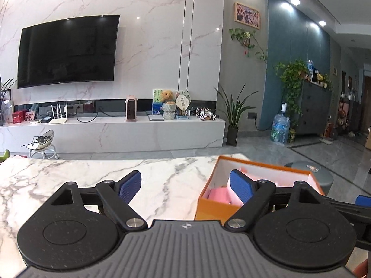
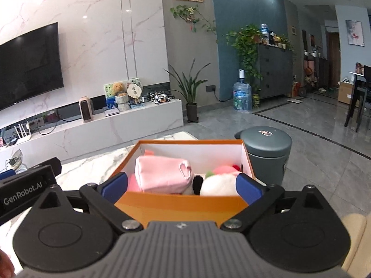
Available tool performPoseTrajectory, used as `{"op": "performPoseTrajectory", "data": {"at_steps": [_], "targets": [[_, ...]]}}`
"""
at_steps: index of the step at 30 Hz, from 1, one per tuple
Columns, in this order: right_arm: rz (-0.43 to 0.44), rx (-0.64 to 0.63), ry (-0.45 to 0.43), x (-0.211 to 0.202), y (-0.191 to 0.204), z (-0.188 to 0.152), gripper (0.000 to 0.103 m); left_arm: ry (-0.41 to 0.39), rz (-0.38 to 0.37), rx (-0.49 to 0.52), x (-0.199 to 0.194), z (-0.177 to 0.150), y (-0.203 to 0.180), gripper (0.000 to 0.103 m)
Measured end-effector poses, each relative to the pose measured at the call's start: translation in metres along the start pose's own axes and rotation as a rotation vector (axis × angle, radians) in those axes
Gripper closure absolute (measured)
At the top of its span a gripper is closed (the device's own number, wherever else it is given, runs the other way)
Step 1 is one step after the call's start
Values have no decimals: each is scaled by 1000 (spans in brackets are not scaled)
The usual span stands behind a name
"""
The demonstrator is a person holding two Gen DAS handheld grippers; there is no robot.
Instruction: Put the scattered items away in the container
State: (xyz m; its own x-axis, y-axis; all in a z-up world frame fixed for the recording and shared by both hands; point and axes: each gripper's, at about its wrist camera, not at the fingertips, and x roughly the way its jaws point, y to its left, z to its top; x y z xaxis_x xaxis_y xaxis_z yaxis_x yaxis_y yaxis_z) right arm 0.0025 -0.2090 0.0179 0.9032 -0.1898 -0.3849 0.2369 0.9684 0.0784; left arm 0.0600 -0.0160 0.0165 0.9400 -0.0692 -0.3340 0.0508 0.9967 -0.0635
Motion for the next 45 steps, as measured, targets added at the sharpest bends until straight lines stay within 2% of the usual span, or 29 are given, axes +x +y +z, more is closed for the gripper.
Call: {"op": "performPoseTrajectory", "data": {"at_steps": [4,10,17,27,45], "targets": [[-54,-15,-18,-6,13,-21,1,45,-3,-11,2,-9,11,4],[-80,-51,23,-4,22,-35,1,111,16,-2,8,-28,18,4],[-110,-92,71,-1,31,-50,1,116,41,22,9,-41,19,4],[-144,-128,51,2,40,-59,1,143,55,27,13,-49,25,5],[-142,-88,69,5,32,-60,1,158,65,50,9,-48,17,5]]}}
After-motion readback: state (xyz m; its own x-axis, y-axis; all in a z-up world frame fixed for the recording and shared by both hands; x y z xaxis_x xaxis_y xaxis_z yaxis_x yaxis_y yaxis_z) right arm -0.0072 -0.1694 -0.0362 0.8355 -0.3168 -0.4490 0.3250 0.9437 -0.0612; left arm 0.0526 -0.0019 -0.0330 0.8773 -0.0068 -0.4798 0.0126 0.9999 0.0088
